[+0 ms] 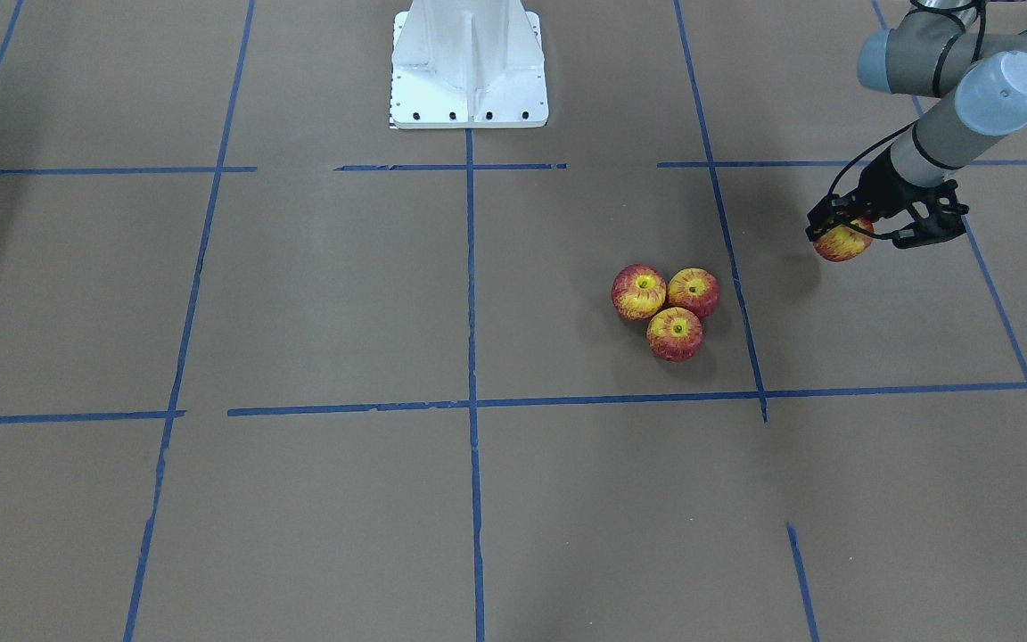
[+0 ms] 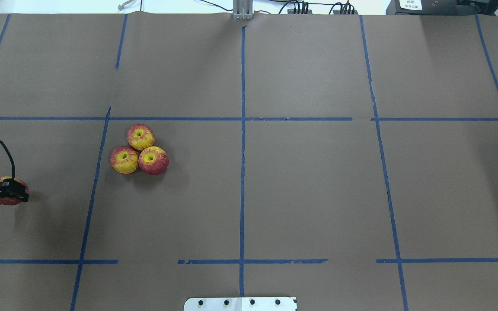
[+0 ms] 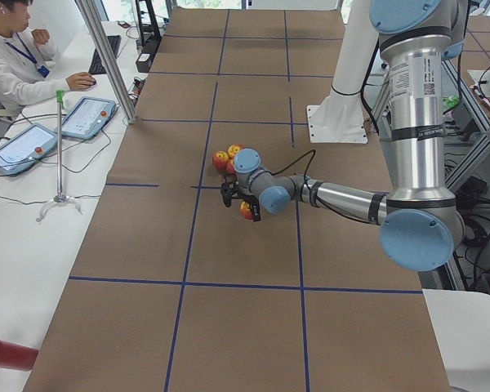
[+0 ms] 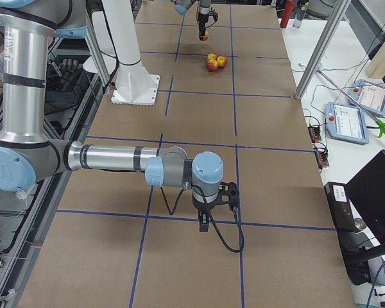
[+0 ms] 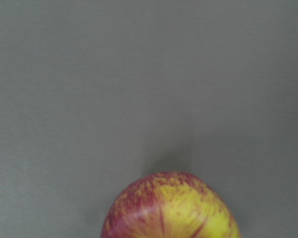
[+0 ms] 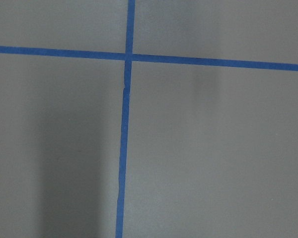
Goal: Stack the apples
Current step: 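Lift the apple with the left gripper and carry it over the three-apple cluster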
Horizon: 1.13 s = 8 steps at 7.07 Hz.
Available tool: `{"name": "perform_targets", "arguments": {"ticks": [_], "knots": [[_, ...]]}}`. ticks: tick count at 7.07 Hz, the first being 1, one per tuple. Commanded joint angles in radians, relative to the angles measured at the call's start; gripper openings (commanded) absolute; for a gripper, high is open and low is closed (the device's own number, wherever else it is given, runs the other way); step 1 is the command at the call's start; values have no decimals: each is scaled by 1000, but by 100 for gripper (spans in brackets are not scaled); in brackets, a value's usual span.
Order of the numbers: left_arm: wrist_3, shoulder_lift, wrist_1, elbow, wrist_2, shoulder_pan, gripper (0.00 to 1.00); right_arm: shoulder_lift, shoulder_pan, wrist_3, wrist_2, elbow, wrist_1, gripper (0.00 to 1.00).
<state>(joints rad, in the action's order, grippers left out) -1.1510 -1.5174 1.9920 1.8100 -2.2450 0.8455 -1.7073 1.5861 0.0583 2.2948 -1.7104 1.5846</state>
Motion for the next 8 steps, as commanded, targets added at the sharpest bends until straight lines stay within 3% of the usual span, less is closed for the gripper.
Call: {"name": "perform_targets", "arguments": {"ticks": [1, 3, 4, 7, 8], "knots": [[-142, -238, -312, 14, 4, 0, 0, 0, 0, 0, 0, 0, 0, 100], [-173, -321, -453, 49, 5, 6, 0, 0, 0, 0, 0, 0, 0, 100], [-276, -375, -456, 37, 7, 1, 0, 0, 0, 0, 0, 0, 0, 100], [-344, -427, -456, 6, 15, -38, 0, 0, 0, 0, 0, 0, 0, 100], [-372, -475, -455, -35, 72, -58, 0, 0, 0, 0, 0, 0, 0, 100]]}}
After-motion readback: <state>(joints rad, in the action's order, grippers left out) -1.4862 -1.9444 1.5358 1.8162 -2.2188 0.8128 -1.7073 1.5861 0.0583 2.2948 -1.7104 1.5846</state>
